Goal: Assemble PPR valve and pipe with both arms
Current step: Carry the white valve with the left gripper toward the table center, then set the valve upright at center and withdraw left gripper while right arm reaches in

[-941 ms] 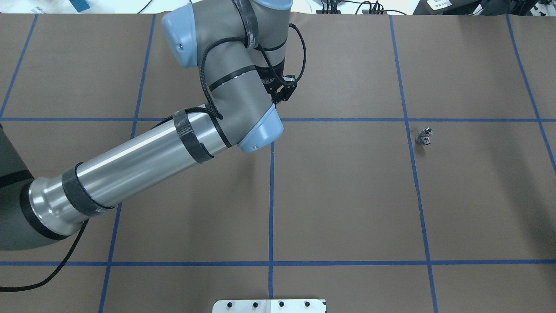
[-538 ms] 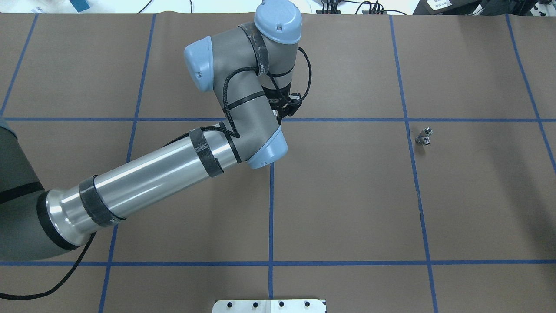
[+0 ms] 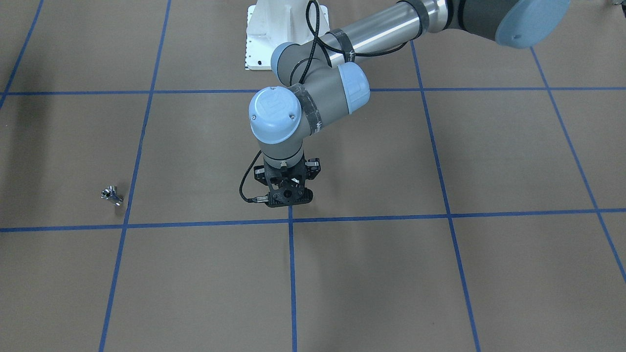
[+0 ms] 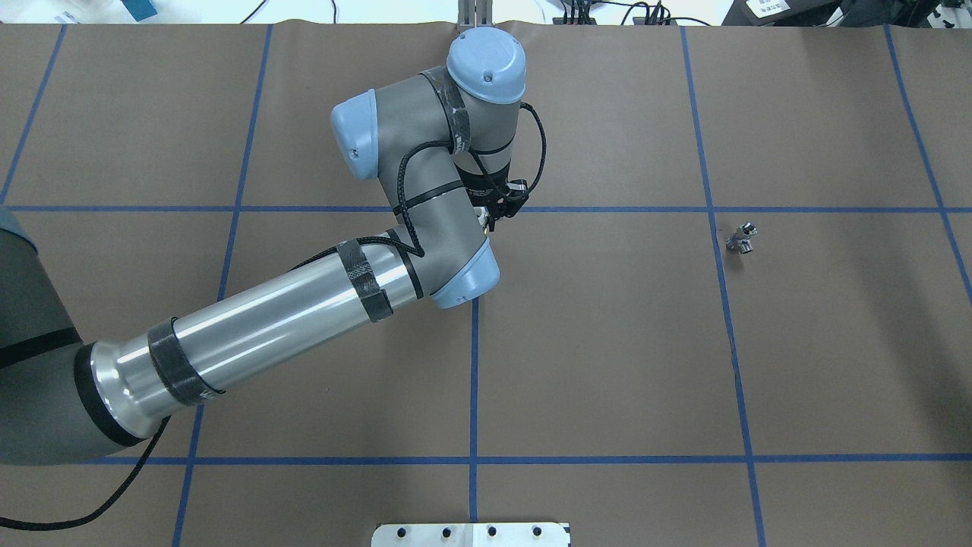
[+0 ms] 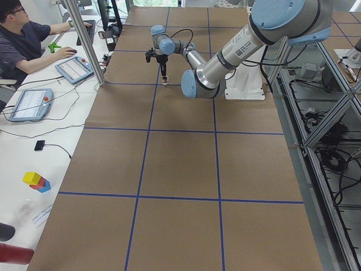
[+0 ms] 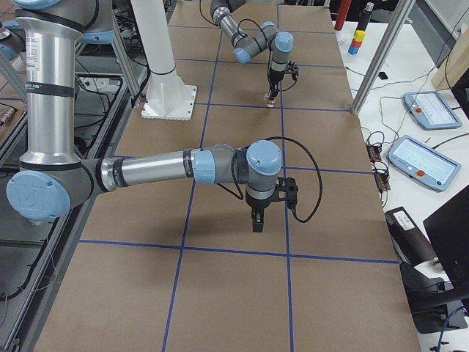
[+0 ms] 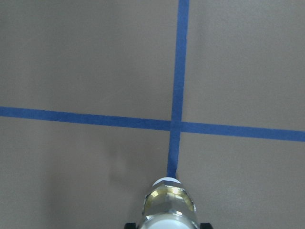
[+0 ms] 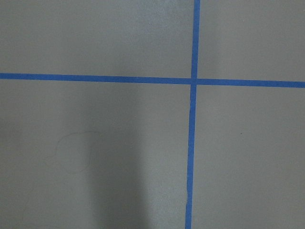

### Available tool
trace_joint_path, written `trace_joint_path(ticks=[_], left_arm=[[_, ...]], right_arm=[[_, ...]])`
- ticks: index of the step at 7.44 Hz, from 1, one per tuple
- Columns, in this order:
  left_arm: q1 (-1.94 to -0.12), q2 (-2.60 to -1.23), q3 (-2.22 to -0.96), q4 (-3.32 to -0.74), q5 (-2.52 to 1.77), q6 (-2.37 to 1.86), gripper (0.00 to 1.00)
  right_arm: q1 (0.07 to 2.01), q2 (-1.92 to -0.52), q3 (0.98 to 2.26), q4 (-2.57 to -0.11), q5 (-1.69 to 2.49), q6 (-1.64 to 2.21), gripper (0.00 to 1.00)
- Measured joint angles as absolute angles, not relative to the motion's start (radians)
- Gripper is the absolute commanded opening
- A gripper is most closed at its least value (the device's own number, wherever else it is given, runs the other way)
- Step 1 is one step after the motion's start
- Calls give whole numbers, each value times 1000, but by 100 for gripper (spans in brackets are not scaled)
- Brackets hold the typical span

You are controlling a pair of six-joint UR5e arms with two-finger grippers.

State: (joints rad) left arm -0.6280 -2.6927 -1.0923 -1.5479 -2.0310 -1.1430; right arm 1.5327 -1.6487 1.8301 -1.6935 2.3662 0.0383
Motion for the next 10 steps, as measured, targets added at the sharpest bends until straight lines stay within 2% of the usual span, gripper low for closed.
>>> trace_joint_path(ticks=[3,4,5,6,10], left_arm=[[-624,-2690,-1091,-1551,-2031,-1140,0],[-623,-2687,-1091,-1551,-2031,-1139,21],[-623,-2684,-1093,-1551,-2031,-1135,70],[-624,-2682,-1095,-1551,-2031,-1128,100],[-624,-2681,-1103,-1551,-2030,-1123,100]], right_arm=[[1533,-1648,1827,-1694,2367,38,100],[1532,-1647,1826,-1694,2367,38,100],[1532,-1647,1825,-1694,2367,38,100],[1532,-1646,1824,-1694,2367,38,100],[1532,-1643,1820,-1695,2367,38,100]])
